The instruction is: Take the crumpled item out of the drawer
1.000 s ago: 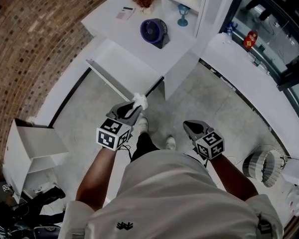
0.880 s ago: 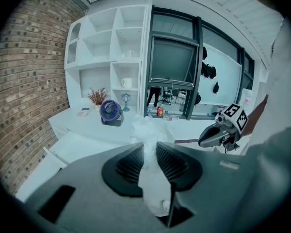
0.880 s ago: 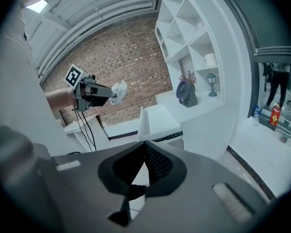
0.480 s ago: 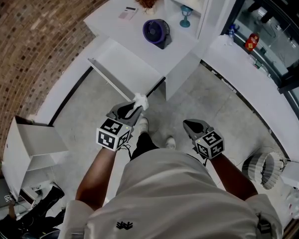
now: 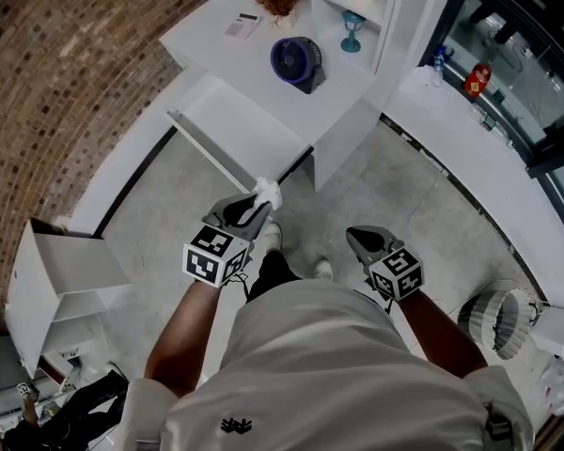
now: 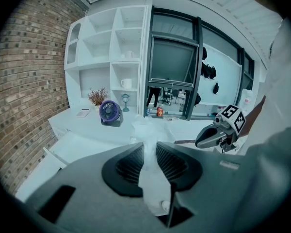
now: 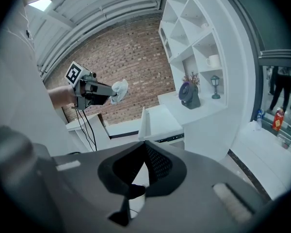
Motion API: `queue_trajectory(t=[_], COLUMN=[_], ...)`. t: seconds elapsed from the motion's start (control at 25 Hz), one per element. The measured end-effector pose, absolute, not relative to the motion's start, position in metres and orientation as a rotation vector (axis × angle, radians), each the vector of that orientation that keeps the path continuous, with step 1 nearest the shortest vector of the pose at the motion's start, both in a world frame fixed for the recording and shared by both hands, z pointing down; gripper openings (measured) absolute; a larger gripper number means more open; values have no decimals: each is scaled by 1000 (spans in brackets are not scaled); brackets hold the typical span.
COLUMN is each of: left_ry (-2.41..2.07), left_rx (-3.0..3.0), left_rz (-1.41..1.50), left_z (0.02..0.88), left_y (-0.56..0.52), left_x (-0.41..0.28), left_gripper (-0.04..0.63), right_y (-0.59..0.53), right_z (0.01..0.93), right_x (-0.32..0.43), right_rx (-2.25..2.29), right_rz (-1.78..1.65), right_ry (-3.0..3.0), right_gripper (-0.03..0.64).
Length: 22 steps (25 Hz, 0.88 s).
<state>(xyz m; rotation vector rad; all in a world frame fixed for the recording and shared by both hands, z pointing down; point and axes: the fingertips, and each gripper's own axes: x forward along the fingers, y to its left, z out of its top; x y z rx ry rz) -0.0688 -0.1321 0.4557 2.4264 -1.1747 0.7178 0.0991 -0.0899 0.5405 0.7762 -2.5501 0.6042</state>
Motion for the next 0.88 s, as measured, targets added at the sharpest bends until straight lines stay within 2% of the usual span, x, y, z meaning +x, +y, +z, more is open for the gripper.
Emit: queue_trajectory(t=[0.88], left_ry=[-1186], left_rx=[2408], left_rz=[741], left_z=[464], left_y=[-149], left_x=[-60], left_gripper=[89], right_y=[-104], right_z=[548], right_x=[111], right_rx=[757], right_rz=[603], right_ry=[-2551], right_gripper=[11])
